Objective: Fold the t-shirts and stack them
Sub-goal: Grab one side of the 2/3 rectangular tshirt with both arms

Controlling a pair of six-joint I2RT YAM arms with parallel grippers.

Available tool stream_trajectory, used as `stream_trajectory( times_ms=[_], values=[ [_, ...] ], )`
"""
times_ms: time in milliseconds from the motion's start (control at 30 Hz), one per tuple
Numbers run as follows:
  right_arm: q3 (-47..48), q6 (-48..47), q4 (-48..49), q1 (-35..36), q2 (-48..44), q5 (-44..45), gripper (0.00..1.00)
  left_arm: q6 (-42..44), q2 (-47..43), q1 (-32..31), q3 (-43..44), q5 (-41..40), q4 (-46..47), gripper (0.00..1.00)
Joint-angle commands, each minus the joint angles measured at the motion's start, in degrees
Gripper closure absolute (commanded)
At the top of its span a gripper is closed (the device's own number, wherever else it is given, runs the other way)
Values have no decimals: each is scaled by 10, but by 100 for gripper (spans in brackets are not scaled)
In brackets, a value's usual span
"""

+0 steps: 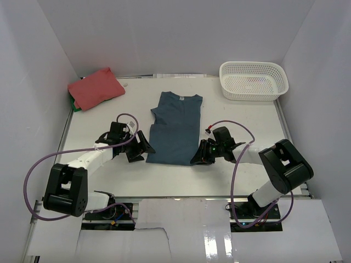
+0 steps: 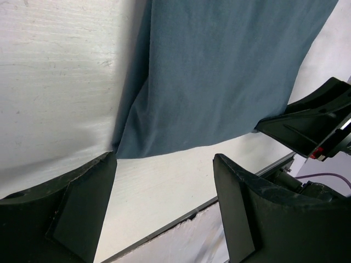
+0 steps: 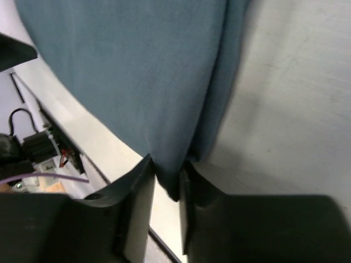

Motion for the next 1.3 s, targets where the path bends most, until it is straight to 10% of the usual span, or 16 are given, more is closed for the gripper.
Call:
stream_trajectory(
  times_ms=[0, 167, 900, 1267],
  values=[
    [2, -20, -13, 3, 9, 39, 74, 11, 9, 4, -11, 30, 16, 18],
    [12, -36, -33, 4, 15, 42, 92, 11, 21, 4, -32, 33, 21, 19],
    [20, -40, -34, 6, 5, 32, 92, -71, 82, 4, -111, -20, 159, 34],
    [23, -43, -41, 5, 0, 32, 92, -67, -21, 3, -112, -75, 18, 32]
  ],
)
